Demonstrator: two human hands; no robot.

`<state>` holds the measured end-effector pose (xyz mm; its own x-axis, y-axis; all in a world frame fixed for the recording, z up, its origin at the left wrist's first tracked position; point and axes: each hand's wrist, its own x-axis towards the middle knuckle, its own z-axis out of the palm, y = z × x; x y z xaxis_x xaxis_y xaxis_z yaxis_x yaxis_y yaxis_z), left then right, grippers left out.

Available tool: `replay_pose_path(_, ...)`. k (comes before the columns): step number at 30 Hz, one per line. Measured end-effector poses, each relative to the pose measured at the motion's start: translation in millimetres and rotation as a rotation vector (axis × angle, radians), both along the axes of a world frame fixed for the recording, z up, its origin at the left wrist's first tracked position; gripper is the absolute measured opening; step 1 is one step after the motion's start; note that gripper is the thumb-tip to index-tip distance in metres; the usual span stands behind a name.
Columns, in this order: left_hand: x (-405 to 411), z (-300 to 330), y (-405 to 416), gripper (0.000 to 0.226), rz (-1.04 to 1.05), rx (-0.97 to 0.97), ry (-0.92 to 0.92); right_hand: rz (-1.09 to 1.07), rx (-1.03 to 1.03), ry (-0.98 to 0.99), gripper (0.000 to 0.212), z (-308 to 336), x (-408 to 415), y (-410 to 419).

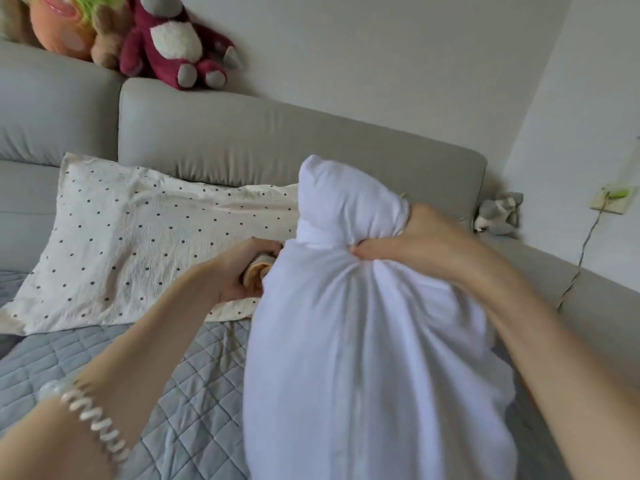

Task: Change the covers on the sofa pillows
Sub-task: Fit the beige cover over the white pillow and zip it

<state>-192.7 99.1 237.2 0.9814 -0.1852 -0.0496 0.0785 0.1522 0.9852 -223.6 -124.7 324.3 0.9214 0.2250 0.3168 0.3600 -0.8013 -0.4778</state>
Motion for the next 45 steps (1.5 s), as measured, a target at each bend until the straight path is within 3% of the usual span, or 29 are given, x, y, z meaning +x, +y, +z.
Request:
replay_pose_path(2, -6, -14, 15, 0.013, 0.093, -0.12, 0.046, 0.013, 0.024, 0.012, 0.051, -26, 12, 12)
replay_pose_path(4, -20, -33, 34, 0.044, 0.169, -0.249, 0.051, -0.019, 0.064, 0.019, 0.041, -51, 25, 26)
replay_pose_path(6, -40, -50, 44, 0.088, 0.236, -0.168, 0.019, -0.083, 0.109, 0.005, 0.047, -70, 37, 39)
replay_pose_path(8, -64, -59, 32, 0.112, 0.215, -0.009, -0.023, -0.12, 0.05, -0.151, 0.06, -86, 55, 50)
replay_pose_path(10, -81, -67, 11, 0.106, 0.191, 0.023, -0.091, -0.063, -0.058, -0.243, 0.07, -93, 67, 58)
replay_pose_path(14, -88, -74, -12, 0.07, 0.303, -0.029, -0.204, 0.159, 0.285, 0.281, 0.078, -90, 64, 57)
replay_pose_path(15, -88, -70, -13, 0.069, 0.344, -0.043, -0.215, 0.139, 0.307, 0.312, 0.084, -88, 63, 58)
replay_pose_path(18, -90, -48, -10, 0.073, 0.401, -0.009, -0.248, 0.028, 0.23, 0.233, 0.096, -73, 60, 67)
replay_pose_path(21, -95, -5, 0, 0.064, 0.406, 0.068, -0.319, -0.055, 0.144, 0.032, 0.068, -36, 42, 67)
replay_pose_path(23, -92, 31, 8, 0.051, 0.395, 0.146, -0.353, -0.09, 0.126, -0.01, 0.066, -11, 34, 57)
replay_pose_path(26, -96, 63, 16, 0.074, 0.244, 0.305, -0.397, -0.161, 0.147, 0.067, 0.082, 0, 39, 39)
replay_pose_path(28, -103, 67, 2, 0.086, 0.146, 0.309, -0.338, -0.245, 0.179, 0.155, 0.088, -14, 41, 23)
replay_pose_path(30, -107, 58, -14, 0.083, 0.061, 0.316, -0.245, -0.303, 0.168, 0.213, 0.074, -39, 49, 10)
replay_pose_path(32, -96, 45, -31, 0.085, 0.069, 0.511, -0.222, -0.348, 0.162, 0.249, 0.061, -56, 61, 5)
replay_pose_path(33, -87, 39, -40, 0.091, 0.087, 0.612, -0.219, -0.388, 0.182, 0.297, 0.065, -59, 66, 2)
replay_pose_path(35, -68, 22, -65, 0.095, 0.099, 0.665, -0.266, -0.372, 0.235, 0.3, 0.087, -58, 75, -11)
replay_pose_path(37, -50, -2, -96, 0.094, 0.118, 0.644, -0.344, -0.271, 0.231, 0.083, 0.098, -54, 78, -31)
replay_pose_path(40, -24, -29, -142, 0.096, 0.061, 0.601, -0.406, -0.019, 0.08, -0.21, 0.075, -54, 74, -42)
replay_pose_path(42, -12, -28, -159, 0.102, -0.018, 0.577, -0.36, 0.012, -0.066, -0.167, 0.057, -67, 80, -44)
replay_pose_path(43, -6, -27, -160, 0.098, -0.066, 0.578, -0.334, -0.024, -0.11, -0.115, 0.053, -74, 83, -49)
replay_pose_path(45, 0, -27, -148, 0.059, -0.202, 0.599, -0.262, -0.012, -0.156, -0.104, 0.052, -92, 90, -70)
